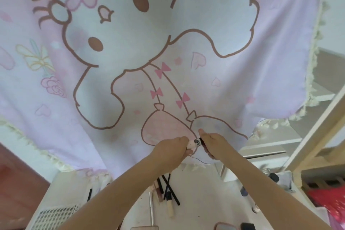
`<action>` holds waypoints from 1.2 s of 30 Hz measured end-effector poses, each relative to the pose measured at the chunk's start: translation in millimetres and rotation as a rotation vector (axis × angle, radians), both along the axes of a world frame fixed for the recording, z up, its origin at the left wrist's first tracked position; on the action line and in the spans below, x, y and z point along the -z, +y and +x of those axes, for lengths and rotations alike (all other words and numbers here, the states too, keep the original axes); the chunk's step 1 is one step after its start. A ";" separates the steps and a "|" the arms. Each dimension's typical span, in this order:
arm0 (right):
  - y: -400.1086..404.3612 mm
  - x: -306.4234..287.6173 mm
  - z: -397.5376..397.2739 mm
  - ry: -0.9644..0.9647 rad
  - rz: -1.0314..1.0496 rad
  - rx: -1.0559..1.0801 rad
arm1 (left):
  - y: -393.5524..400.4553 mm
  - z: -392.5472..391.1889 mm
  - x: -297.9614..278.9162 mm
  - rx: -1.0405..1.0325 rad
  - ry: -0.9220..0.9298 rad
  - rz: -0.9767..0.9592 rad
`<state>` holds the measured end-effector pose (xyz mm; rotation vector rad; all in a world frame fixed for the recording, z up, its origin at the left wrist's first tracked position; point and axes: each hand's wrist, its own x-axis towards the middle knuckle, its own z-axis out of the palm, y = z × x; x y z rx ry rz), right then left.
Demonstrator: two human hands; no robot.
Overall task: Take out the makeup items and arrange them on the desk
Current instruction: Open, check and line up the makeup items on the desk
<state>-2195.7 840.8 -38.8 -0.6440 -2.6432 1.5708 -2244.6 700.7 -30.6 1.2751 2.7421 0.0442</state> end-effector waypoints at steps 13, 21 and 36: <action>-4.0 -7.5 19.8 0.619 0.206 -0.163 | -12.6 17.4 -26.2 0.159 -0.494 0.263; 18.4 -34.2 29.1 0.334 0.404 -0.480 | -14.8 8.7 -26.5 0.182 0.010 0.225; 6.6 -14.7 19.8 0.255 0.018 -0.264 | -12.5 -6.4 6.5 0.220 0.639 0.381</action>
